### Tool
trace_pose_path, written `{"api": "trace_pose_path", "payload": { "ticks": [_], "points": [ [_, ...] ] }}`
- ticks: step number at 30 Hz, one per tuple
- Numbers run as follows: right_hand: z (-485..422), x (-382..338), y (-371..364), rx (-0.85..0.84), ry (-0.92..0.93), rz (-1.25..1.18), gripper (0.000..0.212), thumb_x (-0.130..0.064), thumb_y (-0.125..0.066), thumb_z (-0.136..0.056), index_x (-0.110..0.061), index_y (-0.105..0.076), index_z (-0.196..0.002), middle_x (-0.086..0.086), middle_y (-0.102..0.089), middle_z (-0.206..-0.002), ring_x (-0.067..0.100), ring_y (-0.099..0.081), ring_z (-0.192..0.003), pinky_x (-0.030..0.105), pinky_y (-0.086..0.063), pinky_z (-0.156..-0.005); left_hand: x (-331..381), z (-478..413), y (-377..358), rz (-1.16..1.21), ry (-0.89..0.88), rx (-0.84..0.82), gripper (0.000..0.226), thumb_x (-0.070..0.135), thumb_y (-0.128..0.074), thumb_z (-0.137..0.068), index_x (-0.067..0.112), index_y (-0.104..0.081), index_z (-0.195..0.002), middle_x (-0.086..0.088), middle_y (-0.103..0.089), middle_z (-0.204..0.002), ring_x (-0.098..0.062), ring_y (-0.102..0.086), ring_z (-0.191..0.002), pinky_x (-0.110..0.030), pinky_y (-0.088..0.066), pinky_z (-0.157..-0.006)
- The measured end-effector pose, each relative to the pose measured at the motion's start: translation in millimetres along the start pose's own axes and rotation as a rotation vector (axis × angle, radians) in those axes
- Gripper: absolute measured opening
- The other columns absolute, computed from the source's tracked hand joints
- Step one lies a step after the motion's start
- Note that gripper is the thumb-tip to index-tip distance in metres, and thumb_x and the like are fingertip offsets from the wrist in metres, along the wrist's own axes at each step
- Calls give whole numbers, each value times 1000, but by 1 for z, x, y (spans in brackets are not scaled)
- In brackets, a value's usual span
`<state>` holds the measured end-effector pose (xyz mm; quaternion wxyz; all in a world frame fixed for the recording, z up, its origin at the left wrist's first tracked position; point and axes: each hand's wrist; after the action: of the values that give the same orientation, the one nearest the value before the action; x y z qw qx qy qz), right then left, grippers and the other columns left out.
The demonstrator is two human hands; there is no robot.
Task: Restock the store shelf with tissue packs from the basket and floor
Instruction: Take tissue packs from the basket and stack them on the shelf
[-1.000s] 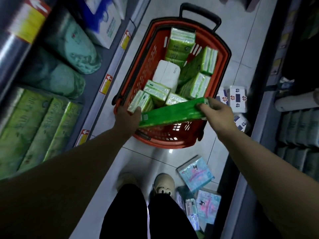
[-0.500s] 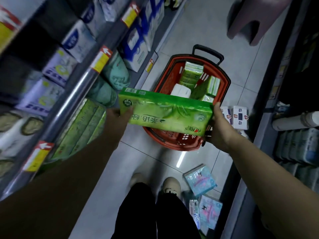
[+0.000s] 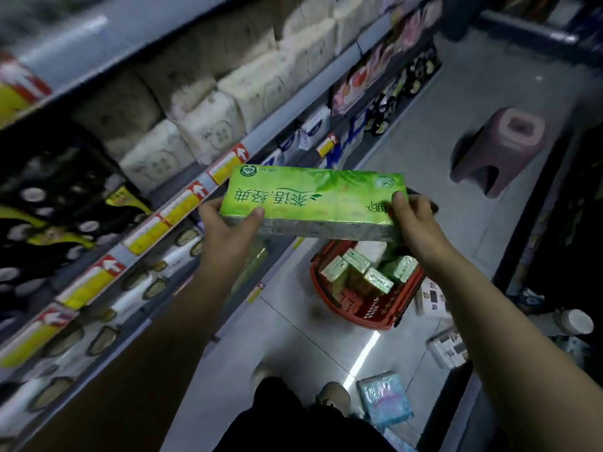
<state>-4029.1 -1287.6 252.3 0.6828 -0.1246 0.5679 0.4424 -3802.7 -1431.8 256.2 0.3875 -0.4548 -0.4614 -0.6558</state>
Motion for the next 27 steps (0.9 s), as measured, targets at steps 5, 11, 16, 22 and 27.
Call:
{"api": "trace_pose_path", "payload": {
  "ticks": [5, 11, 16, 22, 27],
  "points": [
    [19, -82, -9, -104, 260, -53, 28, -44, -61, -89, -31, -59, -114, -11, -66, -109, 7, -64, -99, 28, -52, -79, 71, 18, 60, -3, -186, 126, 39, 22, -68, -89, 20, -40, -117, -3, -56, -118, -19, -59, -106, -30, -52, -87],
    [35, -165, -25, -87, 441, 6, 31, -51, -66, -85, -35, -58, -109, 1, -51, -126, 17, -50, -119, 35, -46, -95, 150, 47, 117, -9, -302, 306, 47, 54, -69, -76, 41, -37, -109, -2, -49, -128, -20, -55, -113, -41, -51, -93],
    [67, -241, -38, -157, 553, -152, 39, -42, -66, -88, -26, -51, -120, -18, -57, -101, 8, -53, -95, 20, -41, -74, 204, 75, 156, 9, -377, 481, 43, 34, -62, -92, 27, -29, -119, 3, -49, -121, -17, -56, -104, -21, -43, -72],
    [98, -329, -50, -276, 737, -240, 59, -46, -66, -86, -23, -44, -136, -15, -55, -123, 6, -53, -108, 25, -44, -86, 258, 103, 209, 15, -512, 686, 65, 38, -63, -90, 21, -28, -142, 2, -44, -139, -16, -49, -120, -30, -40, -91],
    [114, -386, -61, -322, 858, -260, 64, -56, -67, -81, -27, -47, -135, -12, -56, -129, 16, -52, -121, 44, -47, -99, 294, 116, 240, -2, -539, 786, 59, 43, -61, -91, 22, -39, -141, 14, -53, -117, -12, -51, -109, -25, -42, -82]
  ]
}}
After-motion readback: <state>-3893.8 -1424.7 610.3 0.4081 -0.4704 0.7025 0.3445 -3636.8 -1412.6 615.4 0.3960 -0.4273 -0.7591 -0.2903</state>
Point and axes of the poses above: each hand's wrist, its own z-axis away from the middle knuckle, its own y-axis out of the back of the hand, x = y × z
